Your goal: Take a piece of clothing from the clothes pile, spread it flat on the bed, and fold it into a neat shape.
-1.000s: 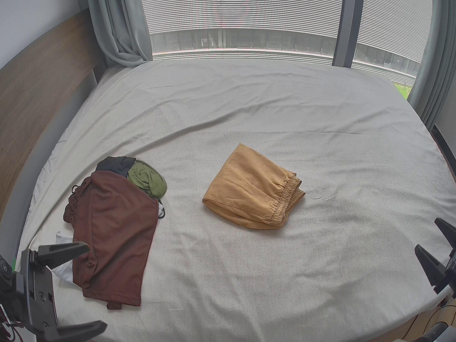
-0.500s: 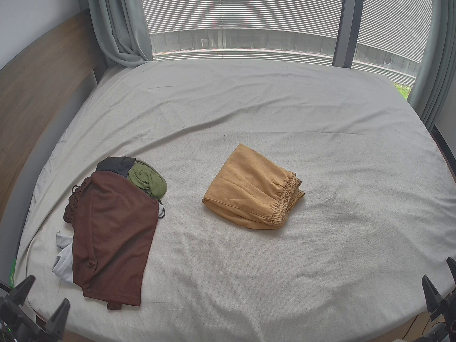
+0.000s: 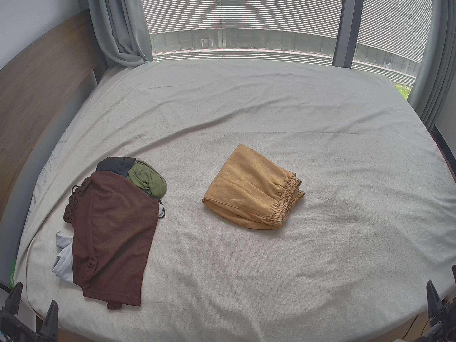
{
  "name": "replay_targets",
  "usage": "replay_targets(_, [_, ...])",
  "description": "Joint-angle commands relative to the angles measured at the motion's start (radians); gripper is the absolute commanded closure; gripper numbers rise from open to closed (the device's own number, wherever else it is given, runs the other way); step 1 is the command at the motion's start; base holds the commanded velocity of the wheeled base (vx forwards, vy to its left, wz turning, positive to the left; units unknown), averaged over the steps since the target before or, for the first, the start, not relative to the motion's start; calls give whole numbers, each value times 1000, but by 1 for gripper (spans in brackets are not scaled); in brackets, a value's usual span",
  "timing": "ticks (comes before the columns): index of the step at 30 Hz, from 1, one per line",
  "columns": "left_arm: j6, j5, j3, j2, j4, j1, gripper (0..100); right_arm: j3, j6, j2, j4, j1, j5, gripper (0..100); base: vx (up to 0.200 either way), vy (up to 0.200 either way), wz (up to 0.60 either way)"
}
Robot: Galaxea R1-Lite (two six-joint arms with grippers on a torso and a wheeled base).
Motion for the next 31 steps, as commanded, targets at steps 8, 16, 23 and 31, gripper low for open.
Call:
replay_targets(8, [3,-1,18,-16,0,3,0,15,-13,-26,-2,0,11,0,0,0,0])
replay_targets(16, [1,-1,18,-16,0,3,0,15,-5,-26,-2,0,31,0,0,0,0])
replay_targets(23, [1,-1,18,-16,2,2,0,15,-6,-26,-2,-2,31,0,0,0,0])
replay_targets(31, [1,-1,18,-16,2,2,0,15,-8,-26,3,0,32,0,0,0,0])
